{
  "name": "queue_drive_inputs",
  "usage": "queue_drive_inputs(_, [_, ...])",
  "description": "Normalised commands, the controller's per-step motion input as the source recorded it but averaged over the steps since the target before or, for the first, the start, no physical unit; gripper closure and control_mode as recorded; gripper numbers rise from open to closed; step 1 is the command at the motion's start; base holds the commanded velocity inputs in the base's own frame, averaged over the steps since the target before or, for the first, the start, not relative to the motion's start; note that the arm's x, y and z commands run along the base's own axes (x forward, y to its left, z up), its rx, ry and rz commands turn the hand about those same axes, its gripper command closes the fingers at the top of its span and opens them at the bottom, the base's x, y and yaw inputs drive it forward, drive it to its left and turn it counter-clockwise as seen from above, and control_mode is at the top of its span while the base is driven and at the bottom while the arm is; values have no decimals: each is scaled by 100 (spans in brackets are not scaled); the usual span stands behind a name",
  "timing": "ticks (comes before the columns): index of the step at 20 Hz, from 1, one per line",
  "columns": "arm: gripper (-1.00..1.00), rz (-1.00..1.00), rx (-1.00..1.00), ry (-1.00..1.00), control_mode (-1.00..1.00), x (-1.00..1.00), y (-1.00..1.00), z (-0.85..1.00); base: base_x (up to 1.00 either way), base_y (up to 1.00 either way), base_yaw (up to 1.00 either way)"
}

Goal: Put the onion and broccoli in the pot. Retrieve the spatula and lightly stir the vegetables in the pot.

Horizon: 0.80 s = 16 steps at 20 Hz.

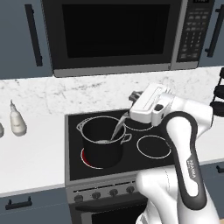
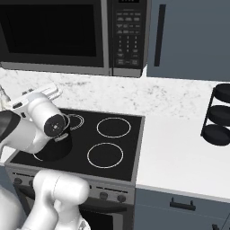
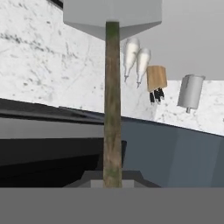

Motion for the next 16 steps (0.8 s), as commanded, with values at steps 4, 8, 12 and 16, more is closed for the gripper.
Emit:
queue_drive_inputs(4, [100, 0, 7, 5, -100, 1, 23, -2, 0, 0, 0])
queue_drive_inputs(8, [100, 0, 0, 1, -100, 4, 29, -5, 0, 0, 0])
queue_drive_inputs(12, [100, 0, 0, 0, -100, 14, 37, 0, 0, 0, 0])
queue_drive_inputs(16, [100, 0, 0, 3, -100, 25, 3, 0, 0, 0, 0])
